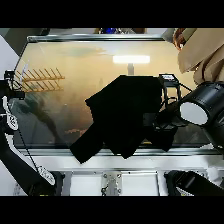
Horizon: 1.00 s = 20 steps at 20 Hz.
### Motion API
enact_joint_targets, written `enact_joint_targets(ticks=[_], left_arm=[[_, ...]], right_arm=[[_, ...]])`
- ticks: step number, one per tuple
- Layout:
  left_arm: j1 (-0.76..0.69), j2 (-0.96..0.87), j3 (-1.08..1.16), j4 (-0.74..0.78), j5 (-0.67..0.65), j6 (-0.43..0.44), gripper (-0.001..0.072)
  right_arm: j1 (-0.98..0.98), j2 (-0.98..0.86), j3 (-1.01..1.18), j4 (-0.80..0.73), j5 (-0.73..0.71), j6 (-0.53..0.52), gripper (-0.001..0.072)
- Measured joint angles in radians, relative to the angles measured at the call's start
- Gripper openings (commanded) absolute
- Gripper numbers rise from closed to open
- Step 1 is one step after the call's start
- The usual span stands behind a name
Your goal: Fold the clothes and pants, and hang the long-sleeved shirts on hangers.
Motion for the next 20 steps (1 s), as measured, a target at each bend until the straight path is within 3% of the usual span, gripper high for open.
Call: enact_joint_targets(ticks=[2, 3, 4, 5, 14, 20], left_arm=[[-0.002, -0.004, 0.0, -0.003, 0.0, 0.0, 0.023], [-0.002, -0.006, 0.0, 0.002, -0.004, 0.001, 0.0229], [-0.002, -0.006, 0.0, 0.002, -0.01, 0.001, 0.0096], [-0.004, -0.006, 0.0, 0.009, -0.013, 0.009, 0.0019], [-0.042, 0.012, 0.0, -0.005, -0.06, -0.003, 0.0017], [-0.051, 0.132, 0.0, -0.014, -0.127, -0.001, 0.0016]], right_arm=[[0.0, 0.0, 0.0, 0.0, 0.0, 0.0, 0.0026], [0.0, 0.0, 0.0, 0.0, 0.0, 0.0, 0.0027], [0.0, 0.0, 0.0, 0.0, 0.0, 0.0, 0.0027], [0.0, 0.0, 0.0, 0.0, 0.0, 0.0, 0.0027], [0.0, 0.0, 0.0, 0.0, 0.0, 0.0, 0.0027], [0.0, 0.0, 0.0, 0.0, 0.0, 0.0, 0.0027]])
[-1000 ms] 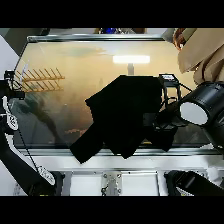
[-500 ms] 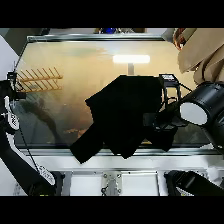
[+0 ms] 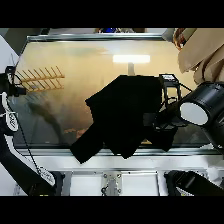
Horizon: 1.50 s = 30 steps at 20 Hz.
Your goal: Fold the clothes and pants, and hang the long-sleeved shirts on hangers.
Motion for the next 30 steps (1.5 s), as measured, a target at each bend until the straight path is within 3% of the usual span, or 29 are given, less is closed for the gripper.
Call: enact_joint_targets(ticks=[7, 14, 16, 21, 23, 26, 30], left_arm=[[-0.052, 0.215, 0.0, 0.004, -0.055, -0.008, 0.0018], [-0.253, 0.445, 0.0, -0.1, -0.183, -0.068, 0.0017], [-0.314, 0.503, 0.0, -0.21, -0.236, 0.019, 0.0017], [-0.39, 0.596, 0.0, -0.66, -0.501, 0.432, 0.0017], [-0.402, 0.609, 0.0, -0.812, -0.61, 0.557, 0.0017], [-0.414, 0.616, 0.0, -0.897, -0.697, 0.649, 0.0018], [-0.417, 0.627, -0.029, -0.887, -0.737, 0.73, 0.0017]], right_arm=[[0.0, 0.0, 0.0, 0.0, 0.0, 0.0, 0.0027], [0.0, 0.0, 0.0, 0.0, 0.0, 0.0, 0.0027], [0.0, 0.0, 0.0, 0.0, 0.0, 0.0, 0.0027], [0.0, 0.0, 0.0, 0.0, 0.0, 0.0, 0.0027], [0.0, 0.0, 0.0, 0.0, 0.0, 0.0, 0.0027], [0.0, 0.0, 0.0, 0.0, 0.0, 0.0, 0.0027], [0.0, 0.0, 0.0, 0.0, 0.0, 0.0, 0.0027]])
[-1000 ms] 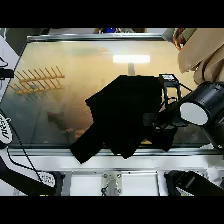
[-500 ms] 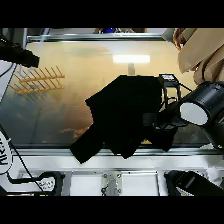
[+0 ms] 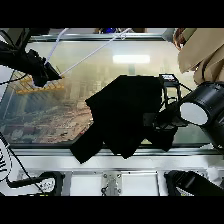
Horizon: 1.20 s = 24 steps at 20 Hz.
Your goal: Fold the clothes and pants, and hang the long-sleeved shirts on hangers.
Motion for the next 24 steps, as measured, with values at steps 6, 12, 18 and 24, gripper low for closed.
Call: enact_joint_targets(ticks=[6, 12, 18, 24], left_arm=[[0.036, 0.06, -0.25, 0.0, -0.028, 0.234, 0.0017], [0.201, 0.09, -0.471, -0.109, -0.036, 0.395, 0.0016], [0.268, 0.157, -0.674, -0.137, -0.041, 0.516, 0.0016], [0.244, 0.291, -0.852, -0.102, -0.024, 0.553, 0.0016]], right_arm=[[0.0, 0.0, 0.0, 0.001, 0.0, -0.005, 0.0027], [0.0, 0.0, 0.0, 0.002, 0.0, -0.027, 0.0027], [0.0, 0.0, 0.0, 0.003, 0.0, -0.034, 0.0027], [-0.014, 0.001, 0.002, 0.008, -0.005, -0.033, 0.0027]])
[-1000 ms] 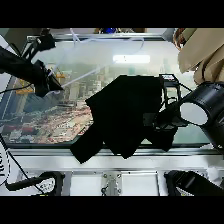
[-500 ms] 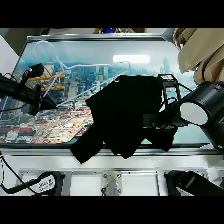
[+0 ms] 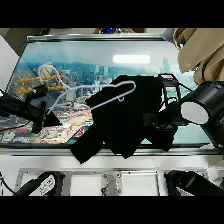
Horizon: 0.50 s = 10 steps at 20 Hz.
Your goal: Fold the clothes and pants, and hang the long-sleeved shirts on hangers.
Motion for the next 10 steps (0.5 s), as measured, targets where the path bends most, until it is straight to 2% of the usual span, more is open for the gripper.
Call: enact_joint_targets(ticks=[10], left_arm=[[-0.206, 0.119, -0.14, 0.09, 0.019, 0.0, 0.0016]], right_arm=[[-0.121, 0.001, 0.001, 0.017, -0.006, -0.005, 0.0027]])
